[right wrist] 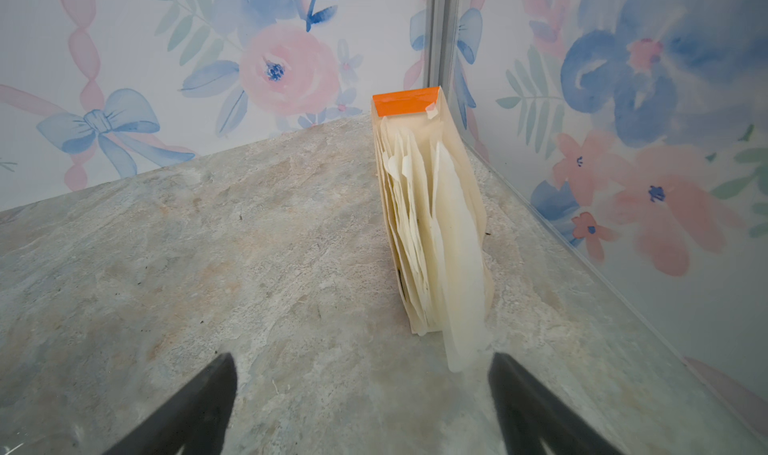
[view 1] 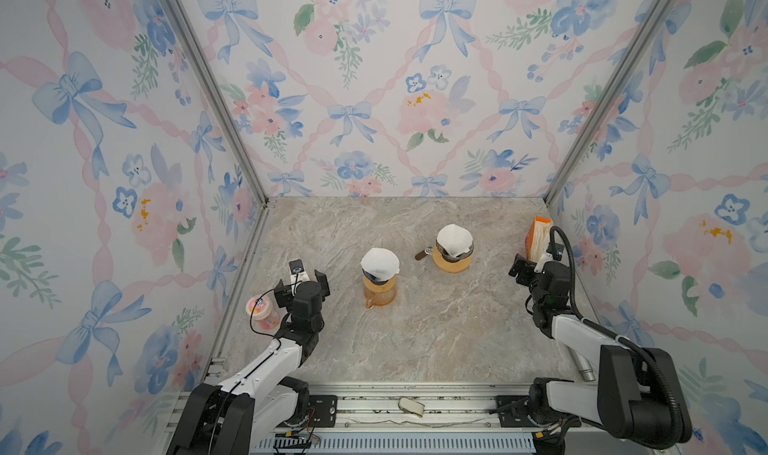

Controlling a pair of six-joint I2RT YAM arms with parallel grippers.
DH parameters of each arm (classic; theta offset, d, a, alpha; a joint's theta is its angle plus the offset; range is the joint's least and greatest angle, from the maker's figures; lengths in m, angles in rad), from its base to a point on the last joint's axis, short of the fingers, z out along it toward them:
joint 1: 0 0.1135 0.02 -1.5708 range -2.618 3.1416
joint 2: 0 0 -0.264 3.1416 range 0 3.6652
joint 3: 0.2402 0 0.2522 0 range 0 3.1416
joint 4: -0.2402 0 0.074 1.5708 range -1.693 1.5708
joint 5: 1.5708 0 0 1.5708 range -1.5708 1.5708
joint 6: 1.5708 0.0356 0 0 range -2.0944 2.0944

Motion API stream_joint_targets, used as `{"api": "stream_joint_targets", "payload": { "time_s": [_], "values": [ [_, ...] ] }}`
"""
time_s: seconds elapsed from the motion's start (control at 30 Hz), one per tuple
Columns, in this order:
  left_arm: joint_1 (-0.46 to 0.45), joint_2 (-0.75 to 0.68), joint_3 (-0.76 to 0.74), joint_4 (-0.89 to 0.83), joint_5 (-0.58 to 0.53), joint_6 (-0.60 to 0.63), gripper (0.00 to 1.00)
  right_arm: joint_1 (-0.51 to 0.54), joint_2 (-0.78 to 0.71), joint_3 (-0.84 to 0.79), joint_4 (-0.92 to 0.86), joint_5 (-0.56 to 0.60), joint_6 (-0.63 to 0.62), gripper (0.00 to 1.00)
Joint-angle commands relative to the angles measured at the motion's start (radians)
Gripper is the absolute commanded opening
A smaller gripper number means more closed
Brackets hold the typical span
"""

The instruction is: Place the coffee filter in the dripper

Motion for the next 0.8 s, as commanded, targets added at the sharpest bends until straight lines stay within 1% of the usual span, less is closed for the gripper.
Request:
{"api": "stream_joint_targets", "payload": {
  "time_s": [0.0,0.07,0.2,0.27,0.3,0.37,0.43,0.5,0.57,0.63,0.67,0.73,0.77],
  "values": [
    [0.005,0.055,-0.011,0.148,0.028,0.048,0.98,-0.009,0.01,-0.031,0.1,-0.01,-0.019,0.96],
    [0.004,0.083,-0.012,0.193,0.048,0.068,0.98,-0.013,0.026,-0.058,0.151,-0.016,-0.018,0.97],
    [0.007,0.137,-0.017,0.288,0.121,0.191,0.98,-0.011,0.095,-0.102,0.279,-0.019,-0.02,0.96],
    [0.014,0.159,-0.017,0.318,0.146,0.22,0.98,-0.006,0.138,-0.108,0.331,-0.025,-0.025,0.96],
    [0.021,0.169,-0.023,0.337,0.165,0.222,0.98,-0.002,0.148,-0.109,0.351,-0.036,-0.034,0.96],
    [0.035,0.184,-0.036,0.382,0.186,0.205,0.98,0.011,0.145,-0.099,0.323,-0.058,-0.061,0.96],
    [0.049,0.209,-0.048,0.433,0.198,0.189,0.98,0.034,0.169,-0.103,0.355,-0.067,-0.089,0.97],
    [0.054,0.237,-0.046,0.453,0.202,0.187,0.98,0.054,0.226,-0.117,0.435,-0.066,-0.113,0.97],
    [0.058,0.262,-0.043,0.473,0.208,0.188,0.98,0.073,0.306,-0.128,0.568,-0.06,-0.132,0.97],
    [0.065,0.288,-0.039,0.493,0.217,0.192,0.98,0.075,0.262,-0.095,0.429,-0.072,-0.143,0.96],
    [0.066,0.295,-0.035,0.496,0.224,0.198,0.98,0.074,0.259,-0.08,0.396,-0.076,-0.145,0.96],
    [0.077,0.314,-0.025,0.506,0.256,0.21,0.98,0.075,0.284,-0.055,0.393,-0.092,-0.147,0.96],
    [0.082,0.322,-0.019,0.511,0.267,0.214,0.98,0.074,0.28,-0.034,0.348,-0.093,-0.147,0.96]
  ]
}}
